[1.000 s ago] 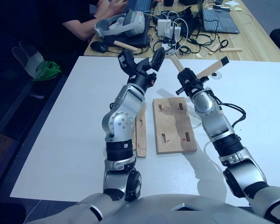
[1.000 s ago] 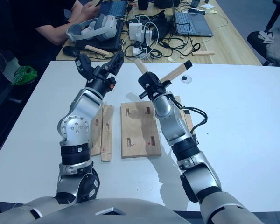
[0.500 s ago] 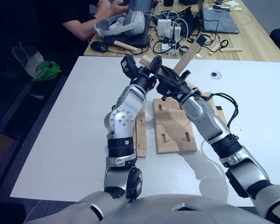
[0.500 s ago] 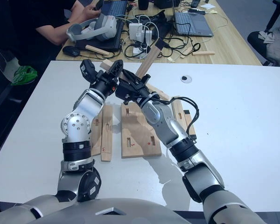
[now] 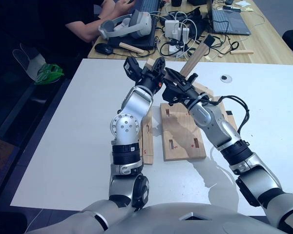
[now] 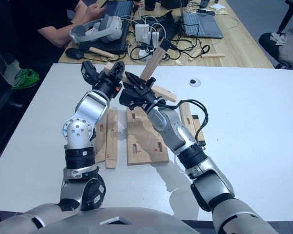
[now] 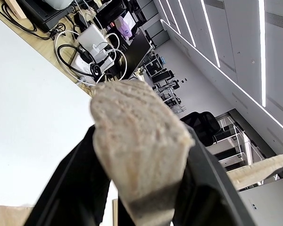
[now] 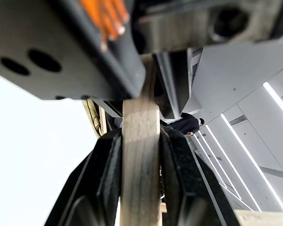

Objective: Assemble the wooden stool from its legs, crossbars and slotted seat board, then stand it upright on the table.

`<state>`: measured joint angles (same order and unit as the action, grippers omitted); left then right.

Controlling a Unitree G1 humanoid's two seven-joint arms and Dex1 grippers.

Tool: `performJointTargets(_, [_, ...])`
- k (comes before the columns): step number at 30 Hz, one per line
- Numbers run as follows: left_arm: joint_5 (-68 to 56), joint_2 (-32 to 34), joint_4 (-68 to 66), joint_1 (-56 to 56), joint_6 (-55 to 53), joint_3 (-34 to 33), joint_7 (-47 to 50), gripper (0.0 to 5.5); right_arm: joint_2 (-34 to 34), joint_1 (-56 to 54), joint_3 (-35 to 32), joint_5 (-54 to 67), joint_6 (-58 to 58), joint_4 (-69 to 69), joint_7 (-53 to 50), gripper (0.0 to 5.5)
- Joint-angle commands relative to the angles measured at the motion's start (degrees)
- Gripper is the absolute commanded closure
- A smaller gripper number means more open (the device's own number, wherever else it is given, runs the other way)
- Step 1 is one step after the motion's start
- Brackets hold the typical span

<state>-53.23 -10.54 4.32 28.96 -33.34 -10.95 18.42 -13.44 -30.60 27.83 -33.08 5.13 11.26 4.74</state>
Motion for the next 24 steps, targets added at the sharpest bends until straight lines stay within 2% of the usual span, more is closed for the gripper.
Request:
performJointTargets(1, [0.99, -3.56, 0.78, 5.7, 3.53, -0.52, 1.87, 4.06, -1.13, 0.69, 0.18, 0.85, 1.33, 0.08, 4.0, 4.04])
performJointTargets(4, [1.13, -3.4, 0.84, 5.97, 5.28, -0.36, 2.49, 4.48, -1.61, 1.44, 0.15, 1.29, 2.78, -0.56, 5.83, 3.49])
performJointTargets(7, [2.04, -3.03, 0.43, 6.29, 7.61, -0.61, 2.93, 4.49, -2.78, 2.29, 0.24, 4.12, 5.84, -1.65, 10.13, 2.94])
performJointTargets(10, [4.52, -1.66, -0.65, 6.67, 10.56, -1.17, 3.2, 4.49, -6.78, 6.13, 1.3, 12.57, 7.14, -6.36, 22.66, 2.56])
performJointTargets(13, [8.62, 1.62, -1.91, 7.91, 13.36, -1.03, 1.62, 4.49, -14.0, 10.99, -0.35, 18.87, 0.89, -13.33, 35.28, 2.95])
performJointTargets(18, [11.78, 4.17, -3.2, 9.08, 14.96, -2.02, -1.01, 4.49, -26.96, 16.7, -3.1, 30.19, -18.72, -27.13, 54.89, 3.88])
performJointTargets(22, [12.59, 3.82, -3.48, 9.29, 14.84, -2.58, -1.84, 4.49, -29.4, 16.48, 1.09, 30.51, -26.76, -28.56, 61.2, 4.73])
performJointTargets(24, [13.03, 3.71, -3.32, 9.44, 14.54, -2.54, -2.22, 4.49, -26.78, 14.94, 4.47, 28.78, -28.35, -25.95, 61.42, 5.22])
